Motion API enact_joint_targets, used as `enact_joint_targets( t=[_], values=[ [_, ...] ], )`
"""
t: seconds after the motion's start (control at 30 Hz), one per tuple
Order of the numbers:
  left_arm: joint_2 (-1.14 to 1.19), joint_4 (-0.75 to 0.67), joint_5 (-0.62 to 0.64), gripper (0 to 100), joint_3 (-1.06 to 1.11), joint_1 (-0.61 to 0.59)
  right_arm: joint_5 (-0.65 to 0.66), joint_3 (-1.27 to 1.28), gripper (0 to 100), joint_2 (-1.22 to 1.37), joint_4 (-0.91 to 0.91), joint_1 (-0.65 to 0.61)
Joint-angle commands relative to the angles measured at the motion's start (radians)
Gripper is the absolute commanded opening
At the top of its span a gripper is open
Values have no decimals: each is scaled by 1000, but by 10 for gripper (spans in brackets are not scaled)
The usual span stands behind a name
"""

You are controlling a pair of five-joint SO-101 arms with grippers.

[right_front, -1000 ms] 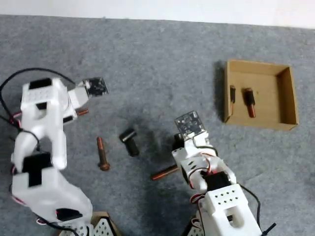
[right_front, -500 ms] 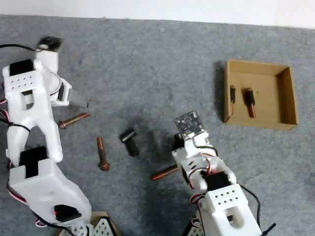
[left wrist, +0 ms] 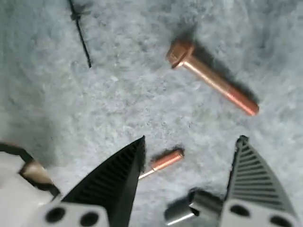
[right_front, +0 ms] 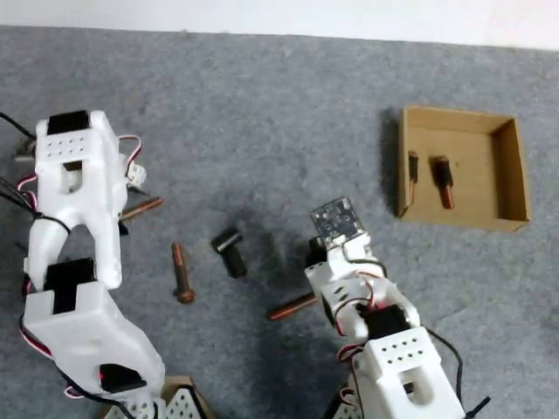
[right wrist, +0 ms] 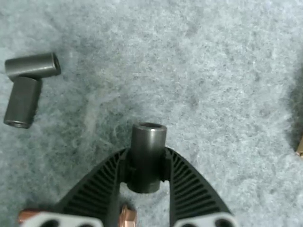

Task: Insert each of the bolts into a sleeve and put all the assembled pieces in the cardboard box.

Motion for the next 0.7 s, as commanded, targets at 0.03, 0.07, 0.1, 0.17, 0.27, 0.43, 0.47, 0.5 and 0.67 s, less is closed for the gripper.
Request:
enact_joint_targets(
  t=[0.03, 0.07, 0.1, 0.17, 0.27, 0.43, 0.47, 0.5, 0.67],
  values=[
    [-16, -91, 84, 269, 1, 13, -2, -4, 9, -15, -28, 12],
    [-15, -115, 87, 269, 1, 18, -2, -4, 9, -15, -28, 12],
    [-8, -138, 91, 269, 1, 19, -2, -4, 9, -15, -28, 12],
    [24, -172, 91, 268, -2, 19, -2, -4, 9, -15, -28, 12],
    [90, -195, 91, 267, -4, 18, -2, -4, 9, -15, -28, 12],
    [220, -261, 101, 267, -12, -18, -2, -4, 9, -15, -28, 12],
    [234, -279, 115, 267, -12, -25, -2, -4, 9, -15, -28, 12],
    [245, -298, 124, 267, -12, -35, -2, -4, 9, -15, -28, 12],
    [265, -367, 138, 267, -10, -76, -2, -4, 9, -15, -28, 12]
  ],
)
